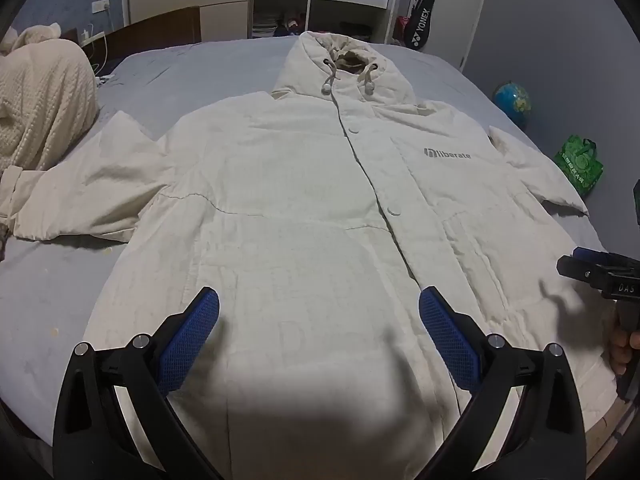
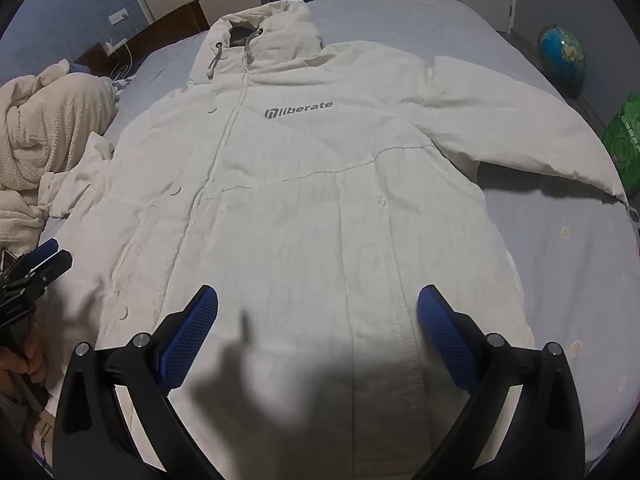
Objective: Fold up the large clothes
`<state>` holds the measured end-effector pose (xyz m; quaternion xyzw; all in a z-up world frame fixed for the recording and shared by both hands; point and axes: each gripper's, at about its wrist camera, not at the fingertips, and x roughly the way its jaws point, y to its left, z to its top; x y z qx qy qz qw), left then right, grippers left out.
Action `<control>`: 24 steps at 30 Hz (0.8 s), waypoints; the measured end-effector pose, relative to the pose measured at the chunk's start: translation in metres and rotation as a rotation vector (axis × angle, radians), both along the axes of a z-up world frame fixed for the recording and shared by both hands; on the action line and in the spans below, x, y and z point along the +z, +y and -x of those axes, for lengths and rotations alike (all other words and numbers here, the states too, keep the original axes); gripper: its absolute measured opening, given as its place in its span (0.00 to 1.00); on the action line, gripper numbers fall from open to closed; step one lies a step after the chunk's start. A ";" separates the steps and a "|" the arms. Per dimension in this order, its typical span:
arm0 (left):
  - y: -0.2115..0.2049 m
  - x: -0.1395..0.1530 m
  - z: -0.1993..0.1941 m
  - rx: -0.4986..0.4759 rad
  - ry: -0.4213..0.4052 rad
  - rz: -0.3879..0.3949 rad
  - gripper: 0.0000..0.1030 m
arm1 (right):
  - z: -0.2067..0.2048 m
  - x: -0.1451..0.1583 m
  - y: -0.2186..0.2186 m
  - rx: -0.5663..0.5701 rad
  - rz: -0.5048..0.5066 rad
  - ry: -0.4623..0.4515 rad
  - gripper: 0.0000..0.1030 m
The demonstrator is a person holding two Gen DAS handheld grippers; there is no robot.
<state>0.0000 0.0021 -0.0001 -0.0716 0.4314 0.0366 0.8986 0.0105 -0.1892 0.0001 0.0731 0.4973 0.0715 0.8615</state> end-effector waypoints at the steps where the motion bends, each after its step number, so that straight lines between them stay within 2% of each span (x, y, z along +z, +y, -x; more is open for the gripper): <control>1: -0.002 0.000 0.000 -0.013 0.005 -0.027 0.94 | 0.000 0.000 0.000 -0.001 -0.001 0.003 0.93; 8: -0.011 0.000 -0.001 -0.005 0.003 -0.033 0.94 | -0.001 -0.001 -0.001 -0.001 -0.002 0.002 0.93; 9: -0.004 -0.002 0.001 -0.009 0.003 -0.007 0.94 | -0.001 -0.002 -0.001 -0.001 -0.003 0.002 0.93; 24: 0.000 -0.007 0.000 -0.006 0.021 0.008 0.94 | -0.002 -0.003 -0.001 -0.001 -0.004 0.004 0.93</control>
